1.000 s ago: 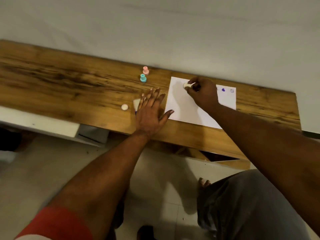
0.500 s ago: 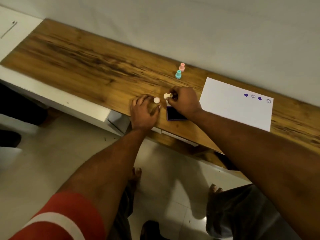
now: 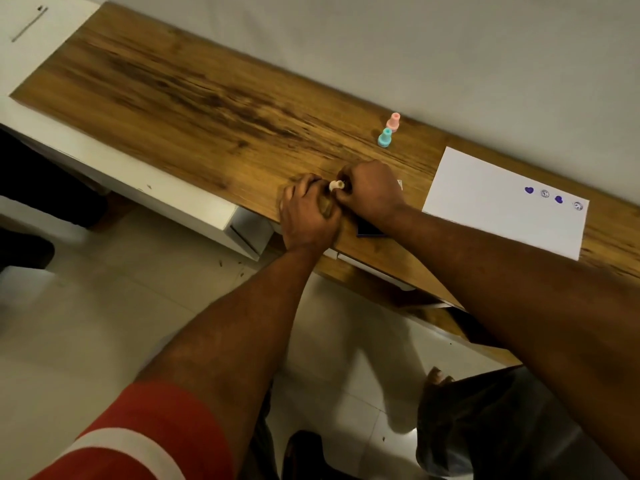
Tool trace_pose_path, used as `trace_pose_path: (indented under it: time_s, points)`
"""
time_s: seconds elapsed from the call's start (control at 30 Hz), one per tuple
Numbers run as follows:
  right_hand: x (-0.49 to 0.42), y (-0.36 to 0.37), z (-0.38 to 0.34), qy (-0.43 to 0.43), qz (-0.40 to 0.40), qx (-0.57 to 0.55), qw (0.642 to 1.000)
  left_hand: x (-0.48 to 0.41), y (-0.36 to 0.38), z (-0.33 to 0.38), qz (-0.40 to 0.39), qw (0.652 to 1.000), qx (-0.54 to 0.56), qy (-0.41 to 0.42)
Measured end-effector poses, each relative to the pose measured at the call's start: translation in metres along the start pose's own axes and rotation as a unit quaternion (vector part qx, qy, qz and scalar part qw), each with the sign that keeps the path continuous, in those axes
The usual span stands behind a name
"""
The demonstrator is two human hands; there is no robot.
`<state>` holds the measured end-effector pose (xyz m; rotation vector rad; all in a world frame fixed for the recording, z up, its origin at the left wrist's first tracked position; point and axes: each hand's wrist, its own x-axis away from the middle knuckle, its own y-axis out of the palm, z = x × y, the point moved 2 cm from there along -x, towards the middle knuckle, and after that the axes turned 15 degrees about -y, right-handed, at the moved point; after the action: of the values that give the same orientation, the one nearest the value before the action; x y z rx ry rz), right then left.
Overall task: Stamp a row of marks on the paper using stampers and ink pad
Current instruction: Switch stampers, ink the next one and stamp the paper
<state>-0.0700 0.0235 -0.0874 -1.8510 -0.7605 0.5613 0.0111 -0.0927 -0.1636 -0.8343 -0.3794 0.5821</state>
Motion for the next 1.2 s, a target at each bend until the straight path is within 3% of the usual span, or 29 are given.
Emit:
trace_pose_path:
  time_s: [0.67, 0.93, 1.07, 1.2]
  points:
    - [-0.028, 0.0, -0.018, 0.014, -0.068, 0.144, 0.987, 0.0, 0.001, 0.006, -0.007, 1.0, -0.027, -0.004]
    - [-0.018, -0.002, -0.005, 0.037, -0.039, 0.098, 0.994, 0.0, 0.001, 0.005, 0.003, 1.0, -0.015, 0.004]
    - [-0.014, -0.026, 0.02, 0.046, 0.047, 0.06, 0.996, 0.001, 0.0, 0.006, 0.019, 1.0, -0.022, -0.001]
    - [-0.019, -0.048, 0.061, 0.087, 0.081, 0.102, 0.988, 0.002, 0.0, 0.003, 0.016, 1.0, 0.001, 0.015]
